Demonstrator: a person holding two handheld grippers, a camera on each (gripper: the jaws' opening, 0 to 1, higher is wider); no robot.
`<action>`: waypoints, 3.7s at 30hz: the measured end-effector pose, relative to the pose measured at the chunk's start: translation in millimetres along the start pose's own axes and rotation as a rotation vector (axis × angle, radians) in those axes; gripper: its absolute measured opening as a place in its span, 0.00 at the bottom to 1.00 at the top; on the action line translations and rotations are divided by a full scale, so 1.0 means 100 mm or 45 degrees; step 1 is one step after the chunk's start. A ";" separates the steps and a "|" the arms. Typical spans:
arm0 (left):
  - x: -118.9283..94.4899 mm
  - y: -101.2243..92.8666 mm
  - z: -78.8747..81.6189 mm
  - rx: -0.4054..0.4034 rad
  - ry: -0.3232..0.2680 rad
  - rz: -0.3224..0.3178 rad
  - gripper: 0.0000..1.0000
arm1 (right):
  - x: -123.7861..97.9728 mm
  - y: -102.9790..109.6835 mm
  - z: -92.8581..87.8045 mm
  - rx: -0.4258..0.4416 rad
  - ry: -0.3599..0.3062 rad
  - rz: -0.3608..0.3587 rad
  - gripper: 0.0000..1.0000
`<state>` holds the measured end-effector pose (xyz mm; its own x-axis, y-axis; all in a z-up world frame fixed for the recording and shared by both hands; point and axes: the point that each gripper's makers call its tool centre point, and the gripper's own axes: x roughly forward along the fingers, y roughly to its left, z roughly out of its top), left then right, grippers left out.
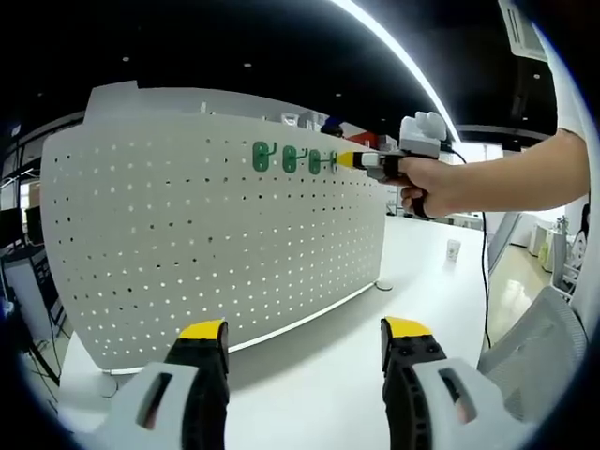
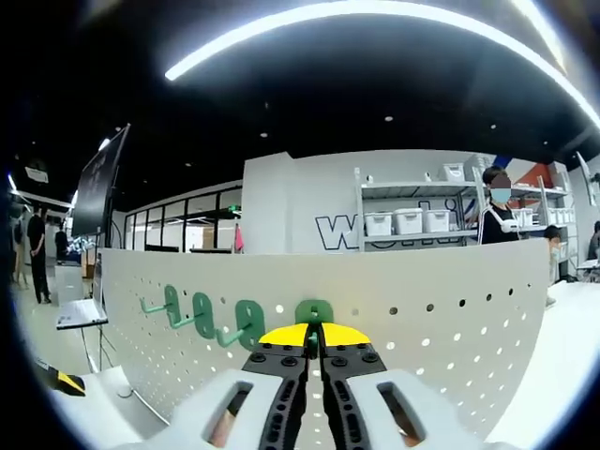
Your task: Insert the hook assembly into the mounting plate slot until the hook locks in place.
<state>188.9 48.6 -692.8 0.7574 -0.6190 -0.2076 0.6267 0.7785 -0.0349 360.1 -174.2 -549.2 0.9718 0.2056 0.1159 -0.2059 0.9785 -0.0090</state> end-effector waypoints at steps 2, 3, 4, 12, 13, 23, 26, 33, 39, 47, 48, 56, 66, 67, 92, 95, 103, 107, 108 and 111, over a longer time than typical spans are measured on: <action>-0.01 0.00 0.00 -0.008 -0.003 0.000 0.68 | 0.00 0.00 -0.01 -0.025 -0.003 -0.032 0.01; -0.01 0.00 0.00 -0.010 -0.004 -0.001 0.68 | 0.00 0.00 -0.01 -0.054 -0.003 -0.048 0.01; -0.01 0.00 0.00 -0.010 -0.006 -0.001 0.68 | 0.01 0.00 -0.02 -0.073 -0.001 -0.062 0.01; -0.05 0.03 0.01 -0.015 -0.017 0.005 0.66 | 0.00 -0.01 -0.05 0.047 -0.032 -0.120 0.02; -0.05 0.03 0.01 -0.018 -0.020 0.008 0.66 | 0.00 -0.01 -0.05 0.045 -0.031 -0.119 0.02; -0.05 0.01 0.01 -0.015 -0.020 0.004 0.66 | 0.00 -0.01 -0.05 0.064 0.003 -0.083 0.04; -0.06 0.01 0.03 -0.015 -0.027 0.004 0.66 | -0.01 0.00 -0.04 0.100 0.009 -0.061 0.05; -0.05 -0.01 0.07 -0.014 -0.043 -0.002 0.67 | -0.05 0.14 -0.04 0.088 0.001 0.065 0.19; -0.06 0.01 0.11 -0.011 -0.052 0.004 0.67 | -0.13 0.19 -0.07 0.031 0.006 0.120 0.27; -0.07 0.06 0.14 -0.007 -0.062 0.015 0.67 | -0.28 0.30 -0.16 -0.038 0.038 0.229 0.41; -0.08 0.06 0.14 -0.007 -0.062 0.016 0.67 | -0.29 0.32 -0.16 -0.043 0.036 0.237 0.43; -0.06 0.10 0.19 0.019 -0.063 0.009 0.67 | -0.35 0.36 -0.20 -0.033 0.041 0.254 0.51; -0.02 0.12 0.24 0.027 -0.075 0.009 0.67 | -0.51 0.37 -0.28 -0.039 0.044 0.295 0.51; -0.02 0.12 0.24 0.027 -0.074 0.009 0.67 | -0.53 0.37 -0.30 -0.041 0.051 0.299 0.51; -0.04 0.11 0.17 0.017 -0.065 0.014 0.67 | -1.14 0.33 -0.57 -0.007 0.113 0.336 0.54; -0.04 0.12 0.16 0.012 -0.065 0.015 0.67 | -1.18 0.33 -0.60 -0.003 0.120 0.337 0.54; -0.06 0.11 0.15 0.015 -0.069 0.014 0.67 | -1.32 0.32 -0.69 0.031 0.141 0.328 0.56; -0.08 0.09 0.14 0.027 -0.066 0.005 0.69 | -1.38 0.31 -0.73 0.038 0.152 0.327 0.56; -0.08 0.10 0.14 0.023 -0.066 0.008 0.69 | -1.40 0.31 -0.75 0.047 0.157 0.325 0.57; -0.11 0.10 0.14 0.014 -0.076 0.013 0.70 | -1.47 0.30 -0.81 0.046 0.176 0.327 0.57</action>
<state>189.4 61.9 -677.1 0.7729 -0.6166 -0.1494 0.6208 0.7836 -0.0226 220.7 -173.3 -647.0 0.8932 0.4491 -0.0223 -0.4489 0.8935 0.0149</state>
